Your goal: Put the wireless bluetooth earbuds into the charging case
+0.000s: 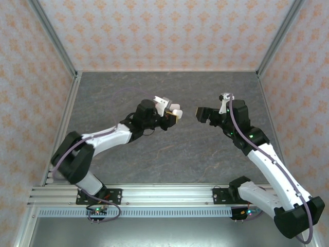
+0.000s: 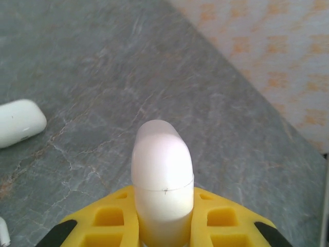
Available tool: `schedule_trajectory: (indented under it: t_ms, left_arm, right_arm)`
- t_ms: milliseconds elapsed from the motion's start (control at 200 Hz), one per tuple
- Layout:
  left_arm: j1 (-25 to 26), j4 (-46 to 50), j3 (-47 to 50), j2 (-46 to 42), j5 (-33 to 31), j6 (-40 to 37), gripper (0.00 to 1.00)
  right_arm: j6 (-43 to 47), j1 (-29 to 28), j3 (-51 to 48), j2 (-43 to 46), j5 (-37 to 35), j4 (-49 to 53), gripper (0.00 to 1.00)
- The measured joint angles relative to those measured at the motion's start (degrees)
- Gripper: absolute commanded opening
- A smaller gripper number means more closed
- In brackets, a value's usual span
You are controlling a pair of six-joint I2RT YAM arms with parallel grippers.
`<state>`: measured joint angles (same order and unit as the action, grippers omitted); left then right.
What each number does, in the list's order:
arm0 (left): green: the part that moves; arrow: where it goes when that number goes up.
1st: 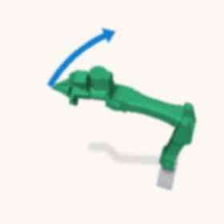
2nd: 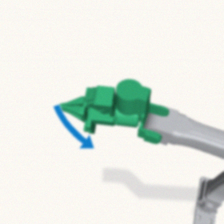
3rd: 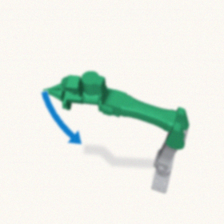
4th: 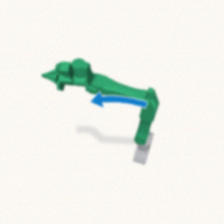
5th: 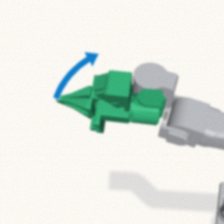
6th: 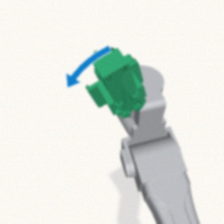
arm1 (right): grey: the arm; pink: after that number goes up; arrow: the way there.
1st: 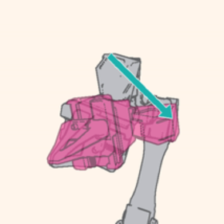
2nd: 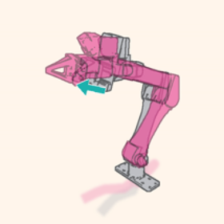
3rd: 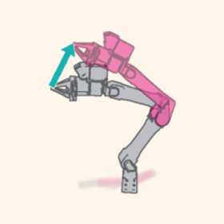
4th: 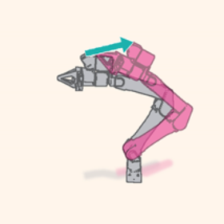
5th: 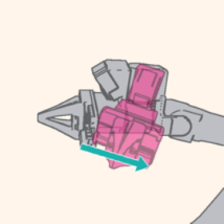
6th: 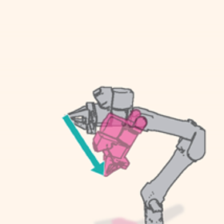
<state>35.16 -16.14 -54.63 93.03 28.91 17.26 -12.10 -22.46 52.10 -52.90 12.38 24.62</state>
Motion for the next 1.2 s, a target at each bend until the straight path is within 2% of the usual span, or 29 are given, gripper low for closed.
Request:
schedule_trajectory:
  t_ms: [295, 561, 686, 776, 936, 1201]
  left_arm:
    - [0.0, 5.6, -13.3, 18.2, -1.1, 7.6, 0.00]
    - [0.1, 6.8, -21.1, 28.0, -0.8, 13.0, 0.02]
    - [0.5, 8.0, -24.7, 30.7, -0.9, 14.3, 0.10]
    - [0.8, 8.2, -26.2, 31.6, -0.9, 14.9, 0.23]
    - [0.9, 9.0, -26.5, 32.0, -0.9, 15.6, 0.40]
    - [0.9, 12.2, -26.4, 31.1, -2.8, 13.3, 0.53]
  right_arm:
    - [-1.7, 0.0, -1.9, 0.5, -1.4, -0.2, 0.99]
    - [-1.6, 0.0, -3.4, 0.7, -1.9, -0.2, 0.99]
    - [-1.6, 0.0, -3.8, 0.7, -2.2, -0.2, 0.99]
    - [-1.5, 0.0, -3.9, 0.7, -2.4, -0.2, 0.99]
    - [-1.4, 0.0, -4.0, 1.2, -2.9, -0.1, 0.99]
    - [-1.4, 0.0, -4.0, 1.4, -2.7, 0.5, 0.99]
